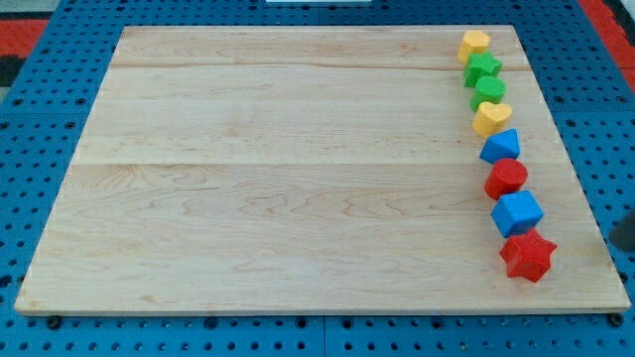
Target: Slide green star to the center of the board
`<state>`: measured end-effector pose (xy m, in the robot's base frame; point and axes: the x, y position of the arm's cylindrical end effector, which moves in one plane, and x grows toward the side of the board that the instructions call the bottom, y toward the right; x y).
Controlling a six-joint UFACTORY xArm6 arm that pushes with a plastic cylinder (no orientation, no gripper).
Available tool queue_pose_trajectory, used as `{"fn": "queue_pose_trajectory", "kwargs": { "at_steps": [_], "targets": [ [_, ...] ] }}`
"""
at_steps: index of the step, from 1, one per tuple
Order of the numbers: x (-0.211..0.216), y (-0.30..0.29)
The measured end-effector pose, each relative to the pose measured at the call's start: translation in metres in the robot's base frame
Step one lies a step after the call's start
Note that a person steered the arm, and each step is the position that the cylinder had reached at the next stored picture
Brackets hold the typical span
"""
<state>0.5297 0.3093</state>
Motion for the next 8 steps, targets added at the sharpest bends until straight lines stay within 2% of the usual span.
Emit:
{"fn": "queue_pose_trajectory", "kwargs": {
  "at_steps": [2,3,4,6,8],
  "targets": [
    [-0.157,0.017],
    [-0.223,0.026],
    [-0.233,0.021],
    [-0.249,-0.061],
    [-0.240,-0.099]
  ]
}}
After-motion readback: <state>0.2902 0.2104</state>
